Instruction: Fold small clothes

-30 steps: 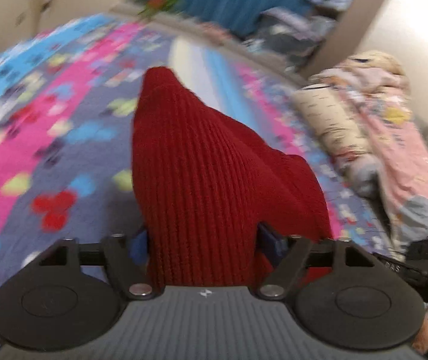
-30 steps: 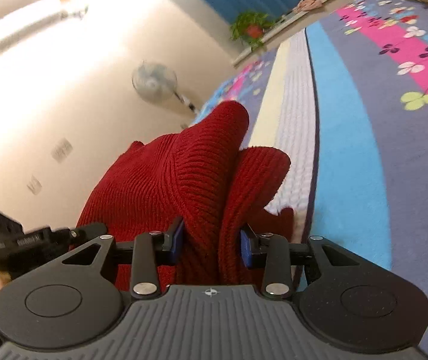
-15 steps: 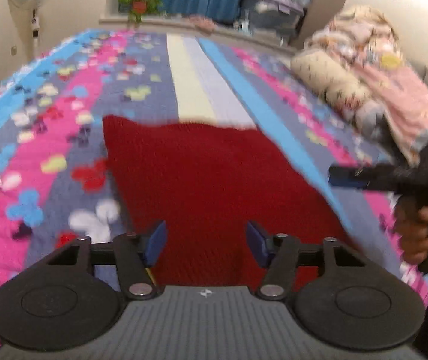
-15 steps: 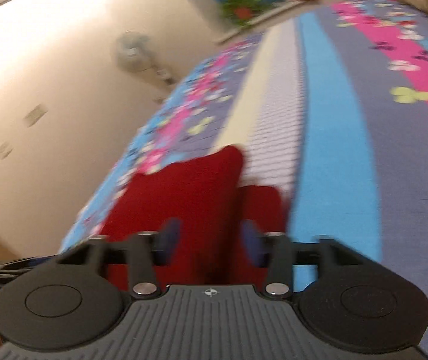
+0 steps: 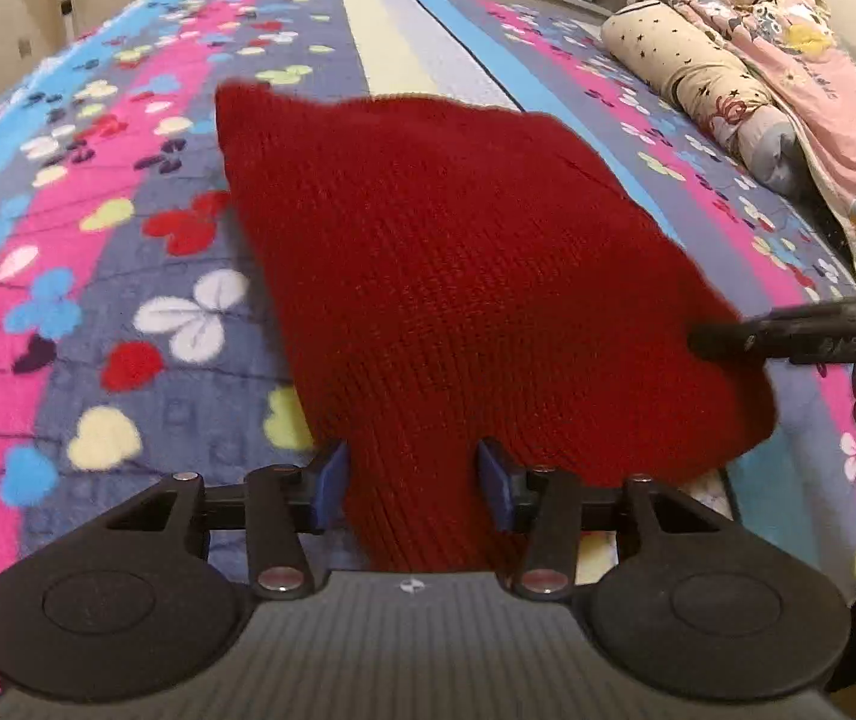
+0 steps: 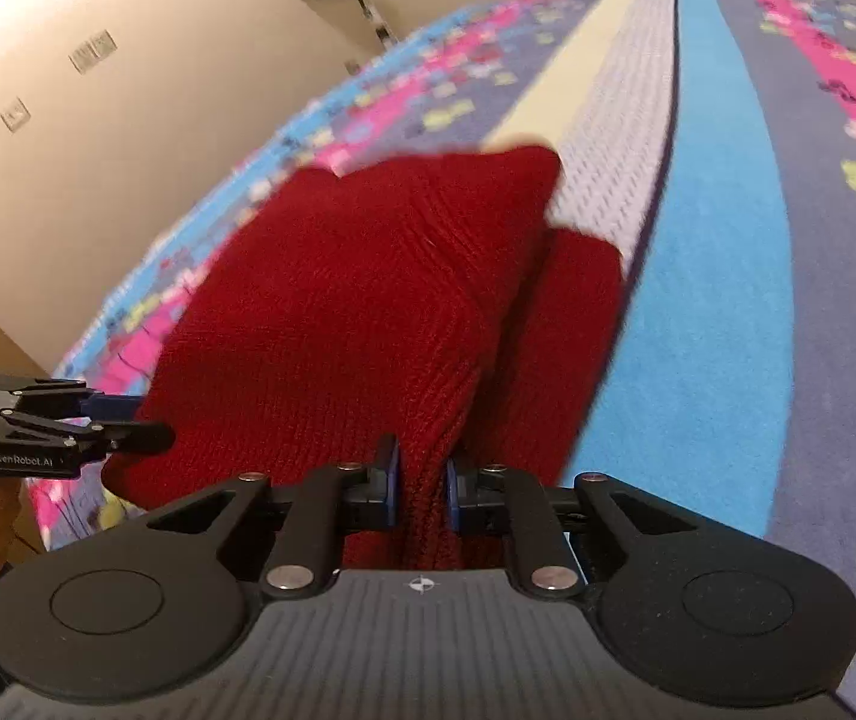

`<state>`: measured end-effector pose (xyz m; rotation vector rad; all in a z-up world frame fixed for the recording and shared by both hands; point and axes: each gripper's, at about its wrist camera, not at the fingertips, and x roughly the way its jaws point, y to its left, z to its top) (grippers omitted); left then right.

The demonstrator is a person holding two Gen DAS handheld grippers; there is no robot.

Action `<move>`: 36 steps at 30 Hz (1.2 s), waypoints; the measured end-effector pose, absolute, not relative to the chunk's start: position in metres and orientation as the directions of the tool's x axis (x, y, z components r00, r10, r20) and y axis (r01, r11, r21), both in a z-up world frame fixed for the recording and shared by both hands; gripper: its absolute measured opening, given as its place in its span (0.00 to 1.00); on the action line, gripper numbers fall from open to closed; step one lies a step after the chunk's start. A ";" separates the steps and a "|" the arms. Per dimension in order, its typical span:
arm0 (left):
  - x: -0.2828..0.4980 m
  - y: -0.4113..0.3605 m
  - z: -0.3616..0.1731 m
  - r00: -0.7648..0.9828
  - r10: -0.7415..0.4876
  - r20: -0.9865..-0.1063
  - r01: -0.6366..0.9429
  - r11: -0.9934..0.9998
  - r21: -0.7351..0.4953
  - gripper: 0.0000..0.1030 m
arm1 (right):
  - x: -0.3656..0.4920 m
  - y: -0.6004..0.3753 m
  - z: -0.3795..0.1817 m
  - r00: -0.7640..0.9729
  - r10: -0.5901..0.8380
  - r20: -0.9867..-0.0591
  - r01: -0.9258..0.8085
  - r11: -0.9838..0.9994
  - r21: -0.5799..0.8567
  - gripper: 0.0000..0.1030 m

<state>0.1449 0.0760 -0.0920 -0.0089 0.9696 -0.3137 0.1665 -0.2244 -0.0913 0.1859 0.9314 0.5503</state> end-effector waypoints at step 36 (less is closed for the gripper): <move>-0.017 0.012 -0.034 0.793 -0.059 -0.606 0.059 0.998 -0.020 0.99 | 0.016 -0.210 -0.030 0.767 0.242 -0.595 -0.196 0.970 0.142 0.84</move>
